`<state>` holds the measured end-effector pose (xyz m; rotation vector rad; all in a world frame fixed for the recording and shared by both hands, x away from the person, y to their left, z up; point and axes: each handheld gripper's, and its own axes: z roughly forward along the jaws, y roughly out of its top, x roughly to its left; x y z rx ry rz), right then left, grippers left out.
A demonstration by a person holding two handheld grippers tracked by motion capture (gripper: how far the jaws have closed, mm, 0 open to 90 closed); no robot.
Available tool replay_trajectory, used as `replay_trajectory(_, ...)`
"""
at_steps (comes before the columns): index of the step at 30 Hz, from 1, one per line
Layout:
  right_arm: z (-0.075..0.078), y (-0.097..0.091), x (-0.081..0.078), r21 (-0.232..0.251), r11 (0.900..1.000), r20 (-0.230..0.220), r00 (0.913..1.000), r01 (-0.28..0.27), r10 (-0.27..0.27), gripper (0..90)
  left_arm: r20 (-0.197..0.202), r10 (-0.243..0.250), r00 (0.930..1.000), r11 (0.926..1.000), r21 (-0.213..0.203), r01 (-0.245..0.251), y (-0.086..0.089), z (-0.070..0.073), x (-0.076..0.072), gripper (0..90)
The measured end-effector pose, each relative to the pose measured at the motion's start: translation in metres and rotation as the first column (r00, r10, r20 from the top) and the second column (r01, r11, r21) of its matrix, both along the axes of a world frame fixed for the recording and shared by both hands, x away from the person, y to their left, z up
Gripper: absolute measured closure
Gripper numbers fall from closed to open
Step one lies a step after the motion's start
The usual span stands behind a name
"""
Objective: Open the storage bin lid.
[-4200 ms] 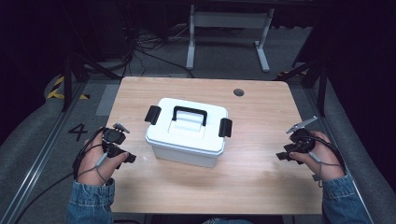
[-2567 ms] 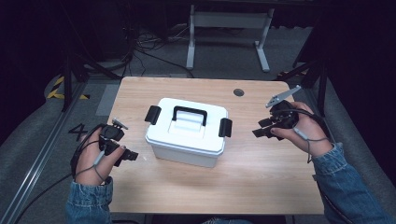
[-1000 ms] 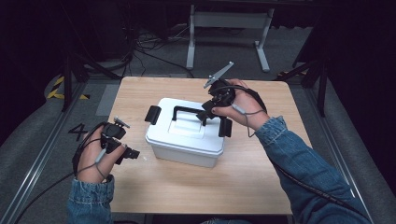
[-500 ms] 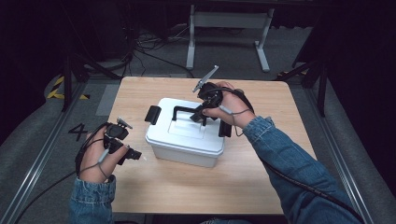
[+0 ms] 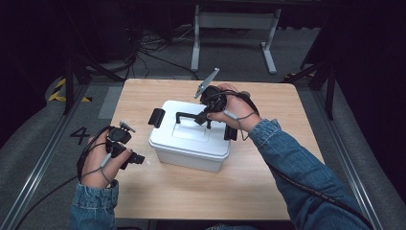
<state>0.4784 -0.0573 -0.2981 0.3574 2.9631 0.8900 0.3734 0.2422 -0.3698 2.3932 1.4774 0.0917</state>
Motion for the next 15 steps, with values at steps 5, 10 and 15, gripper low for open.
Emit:
replay_trajectory(5,0.008,0.000,0.000,0.021,0.9997,0.021,0.9997,-0.015,0.014,84.3,0.000,0.004,1.0000,1.0000,-0.002,-0.004,0.001,-0.001,0.001,20.0)
replay_trajectory(10,0.025,-0.002,-0.001,0.055,0.9983,0.042,0.9990,-0.019,0.016,84.3,-0.005,0.003,1.0000,1.0000,-0.004,-0.003,0.002,-0.001,0.001,20.0)
replay_trajectory(15,0.039,-0.006,-0.004,0.073,0.9972,0.055,0.9985,-0.013,0.009,84.3,0.000,0.005,1.0000,0.9999,-0.009,-0.005,0.001,-0.001,0.002,20.0)
